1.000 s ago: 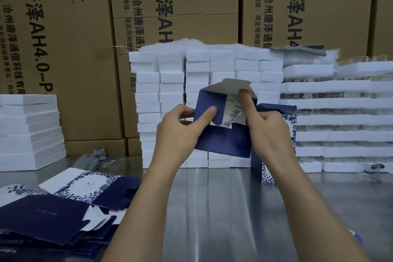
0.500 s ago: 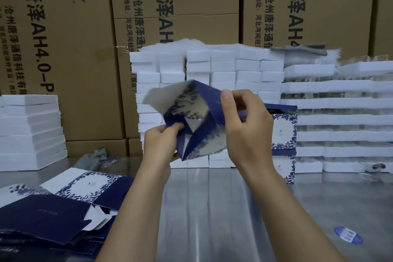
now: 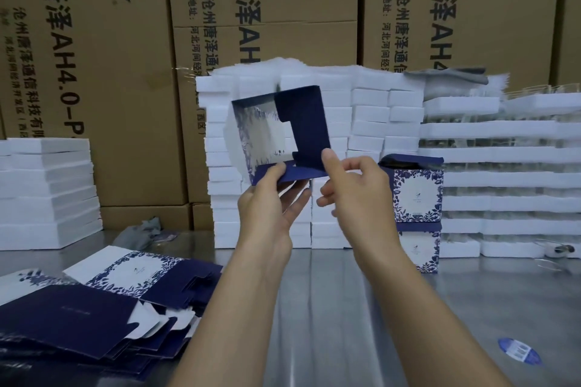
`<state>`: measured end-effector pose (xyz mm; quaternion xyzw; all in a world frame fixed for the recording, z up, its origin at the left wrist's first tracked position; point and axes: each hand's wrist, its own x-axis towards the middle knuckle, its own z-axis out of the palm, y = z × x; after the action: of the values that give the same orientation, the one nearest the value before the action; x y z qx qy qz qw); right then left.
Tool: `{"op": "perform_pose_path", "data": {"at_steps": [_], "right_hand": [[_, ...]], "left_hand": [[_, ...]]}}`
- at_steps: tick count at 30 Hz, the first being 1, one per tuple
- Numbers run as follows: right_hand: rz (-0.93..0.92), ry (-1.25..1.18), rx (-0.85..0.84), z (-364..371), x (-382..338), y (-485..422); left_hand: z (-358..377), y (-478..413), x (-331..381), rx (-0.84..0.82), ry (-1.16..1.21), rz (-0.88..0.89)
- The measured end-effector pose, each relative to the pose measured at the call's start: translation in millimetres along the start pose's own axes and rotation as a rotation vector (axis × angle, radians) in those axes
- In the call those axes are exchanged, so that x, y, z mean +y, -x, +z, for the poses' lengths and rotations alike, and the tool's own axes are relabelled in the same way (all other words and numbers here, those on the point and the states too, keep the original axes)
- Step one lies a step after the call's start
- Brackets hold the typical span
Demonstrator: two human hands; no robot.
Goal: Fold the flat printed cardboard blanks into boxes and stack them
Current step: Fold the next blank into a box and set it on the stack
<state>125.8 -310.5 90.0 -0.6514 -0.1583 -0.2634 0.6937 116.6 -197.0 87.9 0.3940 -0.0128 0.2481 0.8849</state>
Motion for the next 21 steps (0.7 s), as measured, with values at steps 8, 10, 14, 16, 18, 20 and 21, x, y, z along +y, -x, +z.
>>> {"op": "perform_pose_path", "data": {"at_steps": [8, 10, 14, 16, 18, 20, 21], "right_hand": [[0.321, -0.119, -0.162, -10.1, -4.8, -1.5], [0.343, -0.213, -0.126, -12.1, -6.9, -2.8], [0.299, -0.249, -0.045, -17.8, -8.9, -6.4], [0.275, -0.246, -0.012, -18.6, -8.8, -6.7], [0.262, -0.255, 0.017, -17.8, -8.6, -6.3], [0.250, -0.250, 0.032, -16.8, -8.3, -6.4], [0.244, -0.244, 0.030, -16.5, -8.3, -6.8]], "left_hand": [[8.8, 8.4, -6.3, -0.051, -0.125, 0.019], [10.9, 10.0, -6.4, -0.058, -0.201, 0.035], [14.9, 12.9, -5.6, -0.012, -0.309, 0.089], [16.7, 13.3, -7.9, 0.016, -0.347, 0.165], [18.0, 14.4, -11.1, 0.016, -0.357, 0.201], [18.4, 15.2, -13.3, 0.010, -0.336, 0.182], [18.2, 15.1, -13.8, 0.006, -0.326, 0.167]]}}
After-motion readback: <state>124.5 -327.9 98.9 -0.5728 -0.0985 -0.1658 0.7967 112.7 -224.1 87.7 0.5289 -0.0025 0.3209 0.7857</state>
